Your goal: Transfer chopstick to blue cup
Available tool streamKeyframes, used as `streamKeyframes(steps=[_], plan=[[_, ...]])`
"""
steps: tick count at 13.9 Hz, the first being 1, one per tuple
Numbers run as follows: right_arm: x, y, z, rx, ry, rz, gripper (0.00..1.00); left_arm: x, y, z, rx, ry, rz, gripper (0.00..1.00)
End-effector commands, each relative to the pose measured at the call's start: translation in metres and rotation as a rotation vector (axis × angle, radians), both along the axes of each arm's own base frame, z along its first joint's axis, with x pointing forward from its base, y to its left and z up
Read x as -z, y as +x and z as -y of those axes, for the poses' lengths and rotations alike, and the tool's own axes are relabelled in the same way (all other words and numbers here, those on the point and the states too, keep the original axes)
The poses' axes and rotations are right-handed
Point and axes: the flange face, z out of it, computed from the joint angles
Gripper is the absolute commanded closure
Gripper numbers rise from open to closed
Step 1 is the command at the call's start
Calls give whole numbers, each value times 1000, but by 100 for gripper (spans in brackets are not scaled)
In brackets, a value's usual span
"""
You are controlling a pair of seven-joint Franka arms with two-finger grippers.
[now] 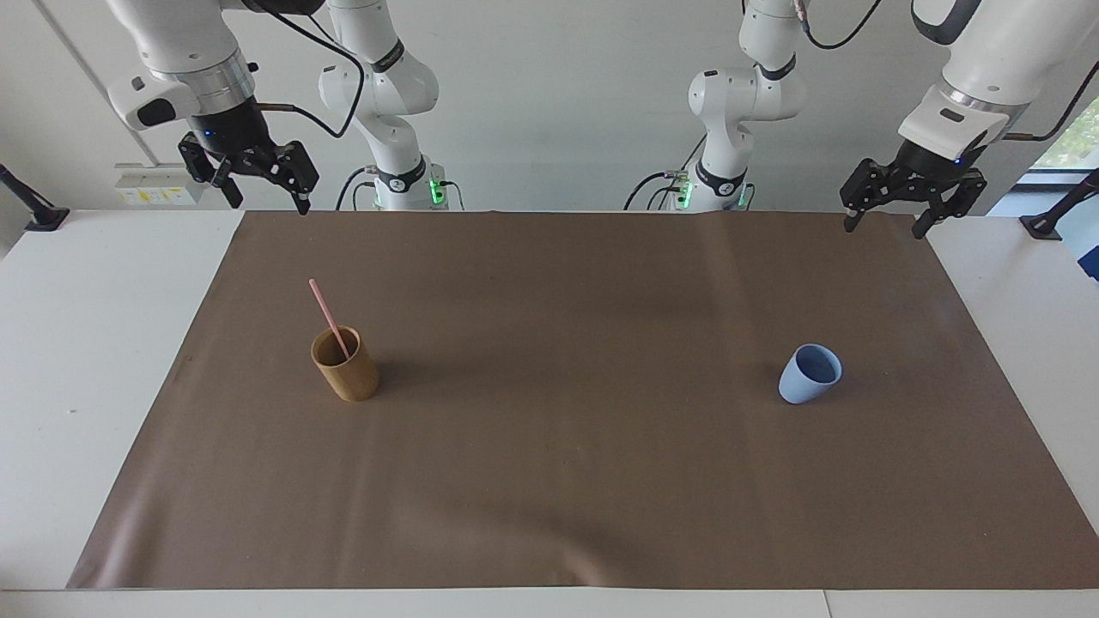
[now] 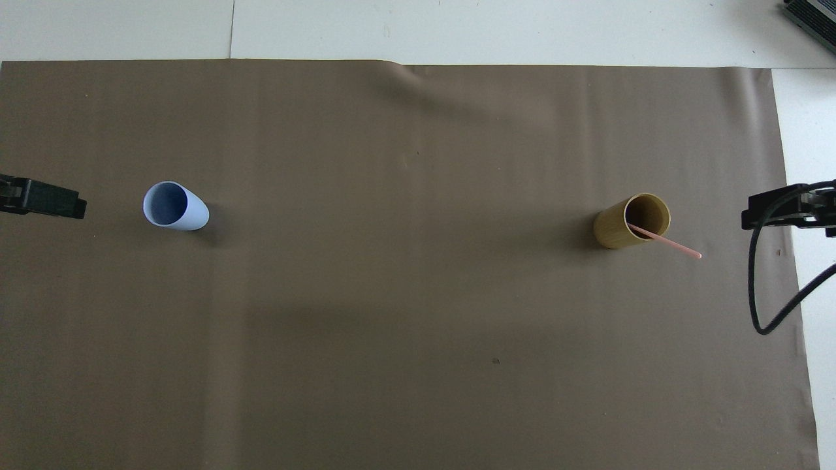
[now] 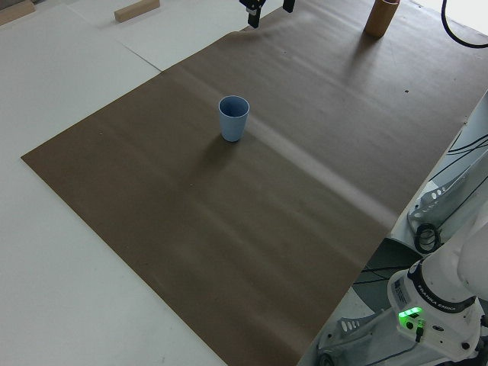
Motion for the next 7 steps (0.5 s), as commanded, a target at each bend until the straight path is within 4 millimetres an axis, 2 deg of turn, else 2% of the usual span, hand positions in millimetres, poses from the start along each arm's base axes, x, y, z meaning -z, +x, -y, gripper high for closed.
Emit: streamKeyframes(steps=[1,7], plan=[[1,-8,-1,11,12,14,0,-4,0,-3,-11,6,-7,0],[1,-10,1,9,12,5,0,-4,0,-3,-11,6,-7,0]])
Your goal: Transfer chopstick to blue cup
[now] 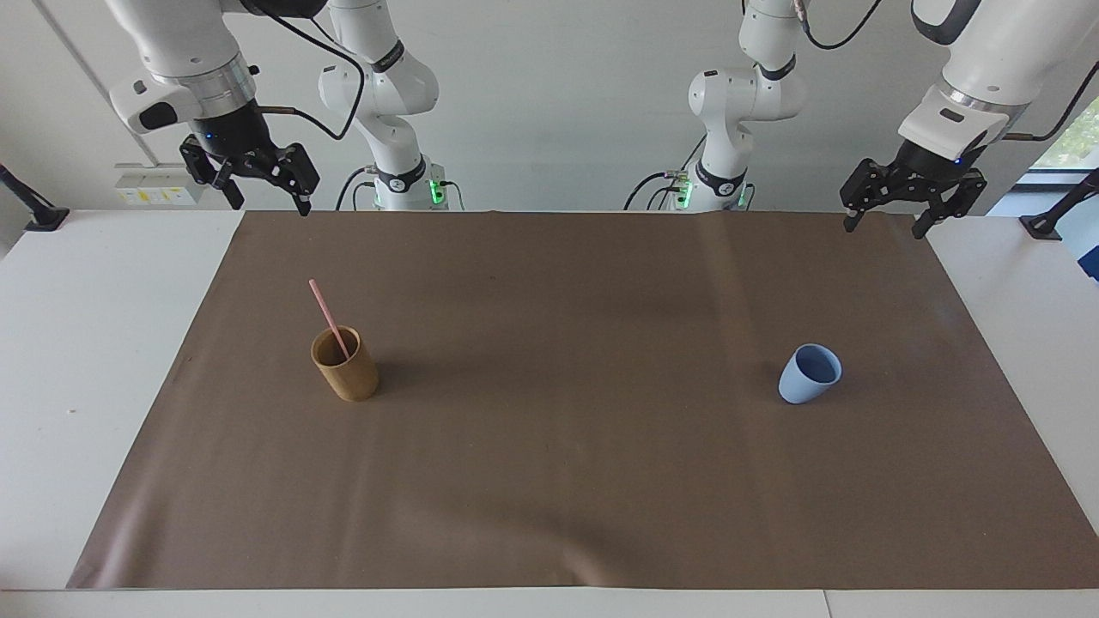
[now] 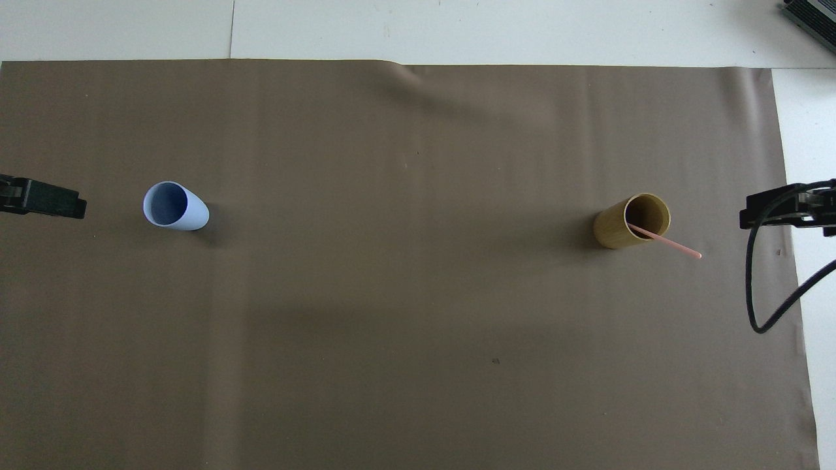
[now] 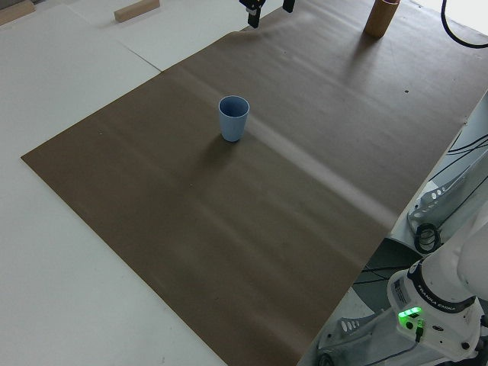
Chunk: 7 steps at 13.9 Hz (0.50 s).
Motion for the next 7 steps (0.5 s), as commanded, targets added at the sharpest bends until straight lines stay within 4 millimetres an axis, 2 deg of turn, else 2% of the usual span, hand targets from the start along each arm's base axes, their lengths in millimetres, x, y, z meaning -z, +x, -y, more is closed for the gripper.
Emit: streamKeyframes(steps=[1,7], plan=[[-1,-9,1,7,12,9,0,-4,0,-3,-11,6,-7,0],[-8,-14,-3,-3,10,17,0,-9,-2,-3,-10,2,2,0]])
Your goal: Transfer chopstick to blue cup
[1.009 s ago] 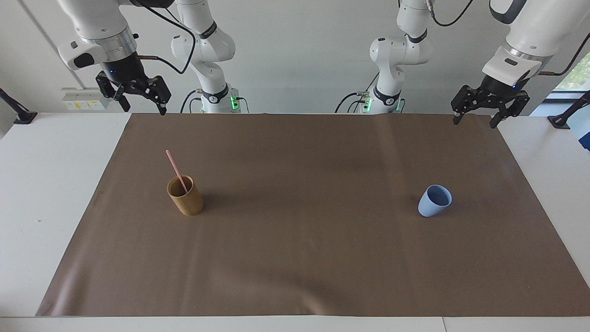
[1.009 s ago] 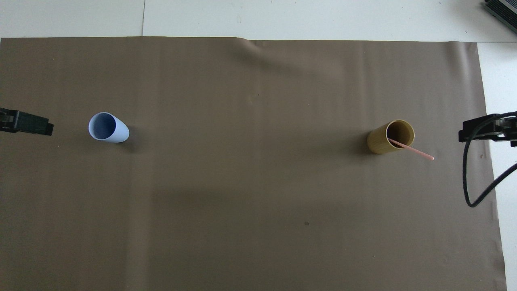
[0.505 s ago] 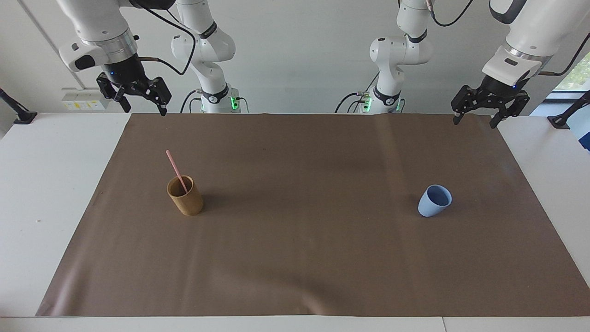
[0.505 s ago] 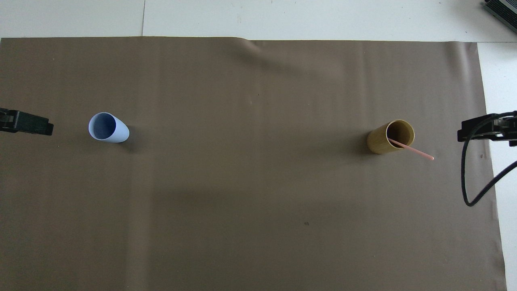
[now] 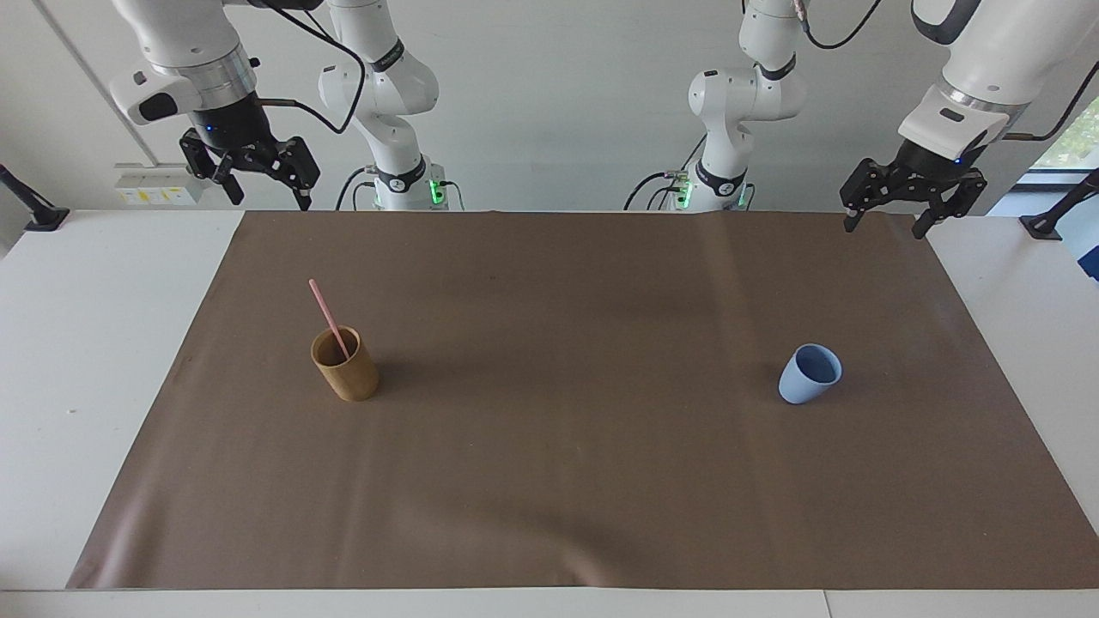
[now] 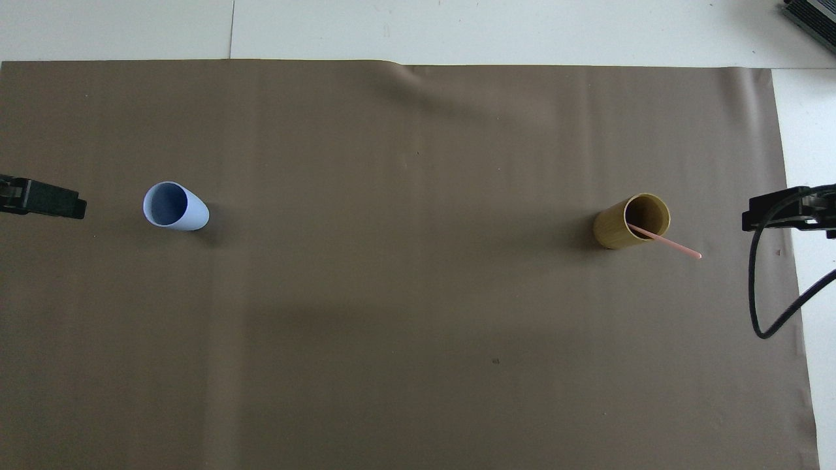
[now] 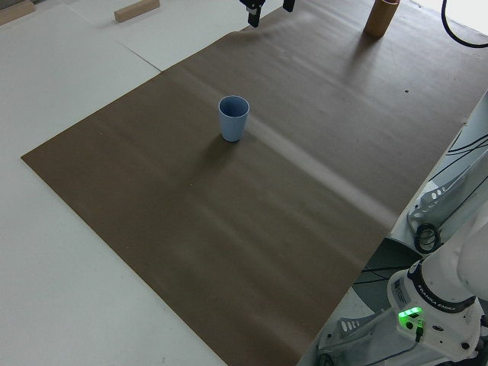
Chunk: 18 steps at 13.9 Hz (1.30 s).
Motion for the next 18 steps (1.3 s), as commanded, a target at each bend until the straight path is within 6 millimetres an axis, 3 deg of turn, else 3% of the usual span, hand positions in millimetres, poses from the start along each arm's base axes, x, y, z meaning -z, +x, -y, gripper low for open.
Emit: streamKeyframes(steps=[1,4,8,10,13,16,18], plan=[[0,-9,3,8,10,1,0,-9,-2,0,-2,-1,2,0],[10,-10,0,3,10,-14,0,-8,-3,11,12,-1,-2,0],[49,3,-6,-12,9,-43,0,-10,-4,-2,-6,0,-10,0],[73,18,-16,-40,6,-57,0,-7,-4,-17,-28,6,-28,0],[121,30,-29,-74,3,-101,0,-8,-5,-22,-34,8,-31,0],[169,34,-21,-226,-11,-109,0,-5,-15,-23,-38,12,-83,0],[185,33,-10,-377,-50,-148,0,-5,-15,-23,-44,12,-85,0]])
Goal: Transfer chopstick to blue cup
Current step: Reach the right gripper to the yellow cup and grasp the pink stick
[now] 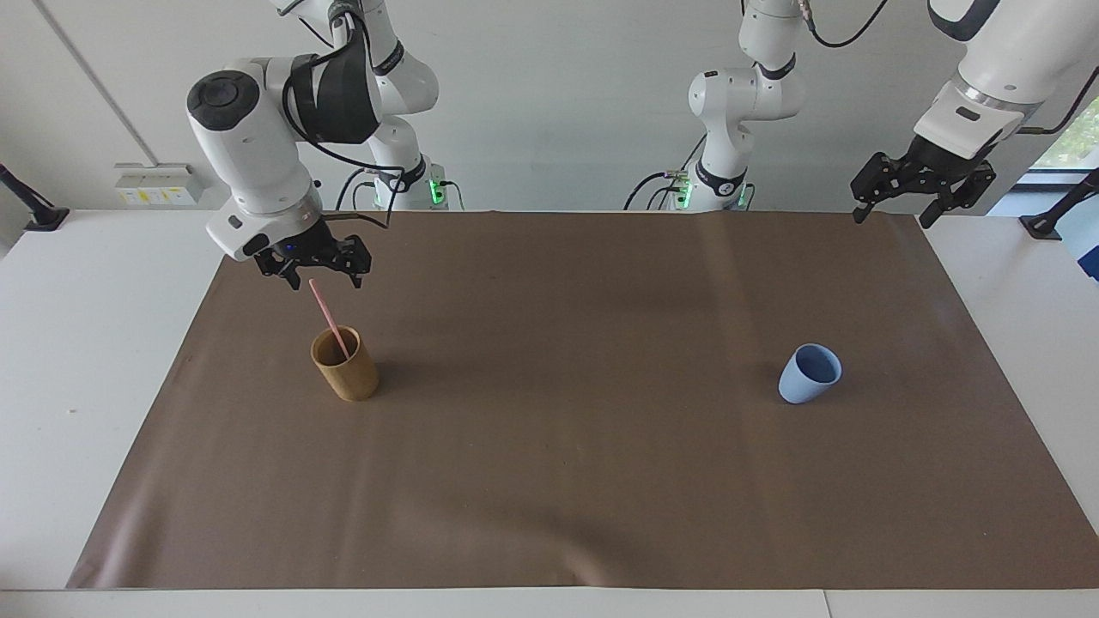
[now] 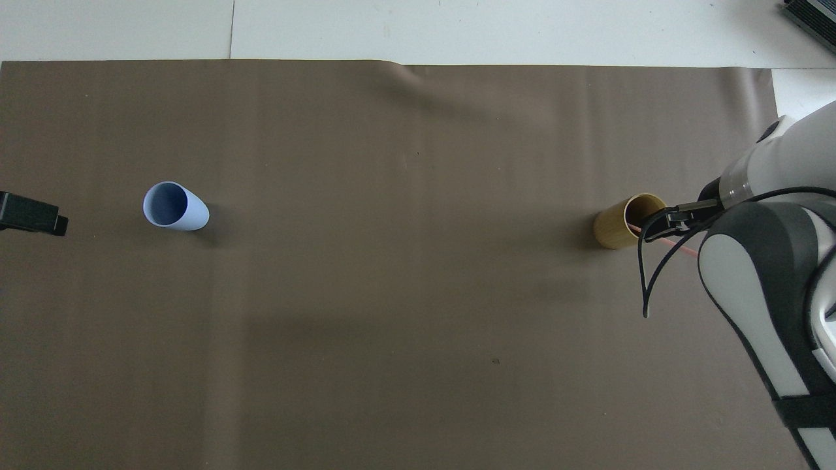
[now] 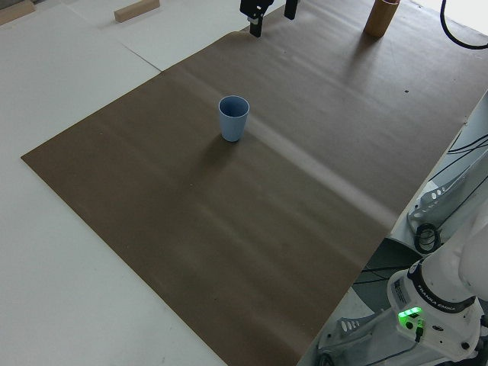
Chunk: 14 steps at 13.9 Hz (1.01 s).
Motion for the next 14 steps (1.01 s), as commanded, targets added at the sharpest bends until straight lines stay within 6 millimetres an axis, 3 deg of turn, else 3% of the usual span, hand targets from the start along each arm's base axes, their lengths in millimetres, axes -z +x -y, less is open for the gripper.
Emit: streamKeyframes(steps=[1,4,8,9,12,14], plan=[[21,-9,21,-190,-31,-42,0,-7,-5,-3,-9,10,-11,0],[37,-28,39,-327,0,-107,0,-7,-5,-3,-9,10,-8,0],[40,-35,34,-344,2,-122,0,-7,-5,-3,-9,10,-8,0],[38,-34,32,-345,2,-117,11,-7,-5,-3,-9,10,-8,0],[38,-33,31,-341,0,-118,64,-7,-5,-3,-9,10,-8,0],[38,-32,31,-340,1,-116,84,-7,-5,-3,-9,10,-8,0]])
